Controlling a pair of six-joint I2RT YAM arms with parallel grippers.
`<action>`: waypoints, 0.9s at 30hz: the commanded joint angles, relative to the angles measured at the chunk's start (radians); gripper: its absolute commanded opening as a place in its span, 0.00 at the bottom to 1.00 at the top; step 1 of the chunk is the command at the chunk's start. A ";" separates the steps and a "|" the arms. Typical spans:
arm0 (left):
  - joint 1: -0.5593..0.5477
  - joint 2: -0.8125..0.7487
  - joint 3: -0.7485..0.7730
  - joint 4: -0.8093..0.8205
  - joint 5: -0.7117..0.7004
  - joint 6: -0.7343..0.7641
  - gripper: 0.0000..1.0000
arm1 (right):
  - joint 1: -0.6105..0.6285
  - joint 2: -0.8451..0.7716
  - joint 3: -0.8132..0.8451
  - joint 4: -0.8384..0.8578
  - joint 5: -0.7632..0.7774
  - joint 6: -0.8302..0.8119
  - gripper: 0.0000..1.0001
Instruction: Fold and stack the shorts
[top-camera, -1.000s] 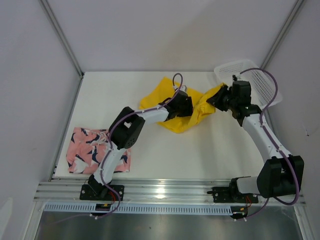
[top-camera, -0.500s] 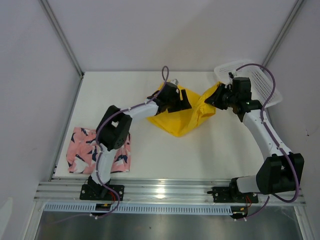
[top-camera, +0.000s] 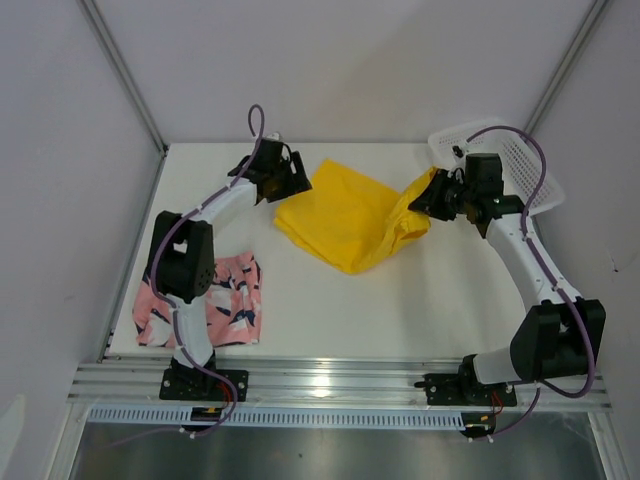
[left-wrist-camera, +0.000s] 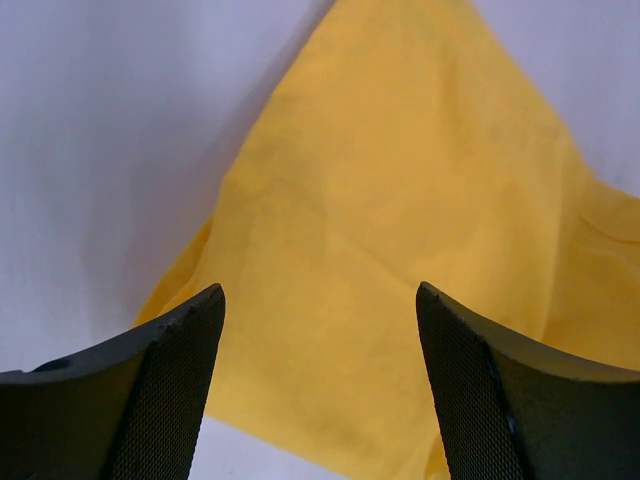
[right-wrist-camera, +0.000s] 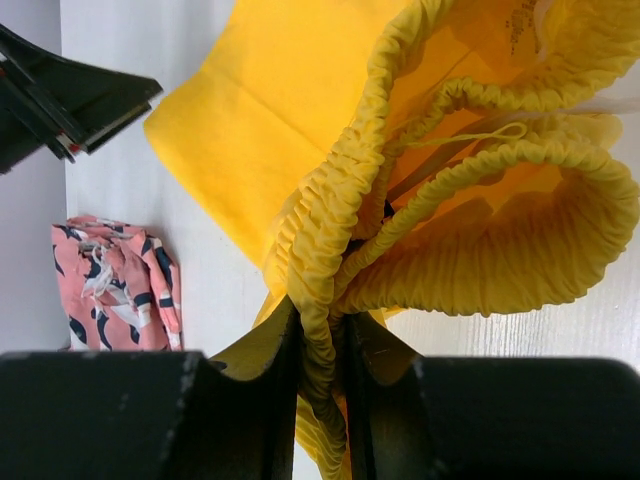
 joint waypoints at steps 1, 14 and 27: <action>-0.002 -0.012 -0.055 -0.066 -0.035 0.057 0.79 | 0.005 0.017 0.082 -0.021 -0.028 -0.038 0.00; 0.036 -0.047 -0.222 -0.032 -0.163 0.052 0.79 | 0.041 0.057 0.153 -0.102 0.033 -0.103 0.00; -0.067 -0.079 -0.417 0.106 -0.097 -0.005 0.68 | 0.194 0.226 0.455 -0.313 0.228 -0.190 0.00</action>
